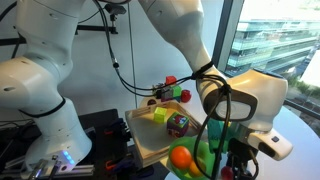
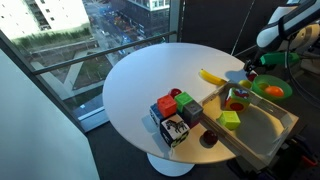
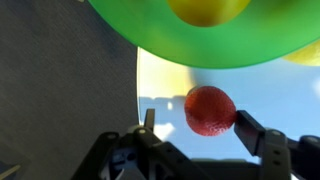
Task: Put the strawberry in the green bowl
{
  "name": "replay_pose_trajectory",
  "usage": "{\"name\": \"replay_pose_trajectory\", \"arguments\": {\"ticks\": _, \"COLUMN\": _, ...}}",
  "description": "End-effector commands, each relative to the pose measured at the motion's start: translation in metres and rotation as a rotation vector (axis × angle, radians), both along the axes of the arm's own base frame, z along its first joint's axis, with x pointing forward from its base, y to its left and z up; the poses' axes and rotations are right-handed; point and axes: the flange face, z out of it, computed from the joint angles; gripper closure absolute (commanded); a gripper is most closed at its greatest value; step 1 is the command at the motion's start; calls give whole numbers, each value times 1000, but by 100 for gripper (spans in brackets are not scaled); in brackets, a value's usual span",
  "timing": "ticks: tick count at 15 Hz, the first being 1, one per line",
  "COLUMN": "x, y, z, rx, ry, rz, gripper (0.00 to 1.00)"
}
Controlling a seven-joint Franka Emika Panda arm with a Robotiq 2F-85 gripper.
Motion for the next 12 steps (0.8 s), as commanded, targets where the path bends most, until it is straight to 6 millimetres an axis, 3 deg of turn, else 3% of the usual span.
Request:
{"name": "replay_pose_trajectory", "arguments": {"ticks": 1, "x": 1, "y": -2, "z": 0, "rx": -15, "ry": -3, "rz": -17, "gripper": 47}}
{"name": "replay_pose_trajectory", "arguments": {"ticks": 4, "x": 1, "y": -3, "z": 1, "rx": -12, "ry": 0, "rz": -20, "gripper": 73}}
{"name": "replay_pose_trajectory", "arguments": {"ticks": 12, "x": -5, "y": 1, "z": 42, "rx": 6, "ry": -31, "rz": -1, "gripper": 75}}
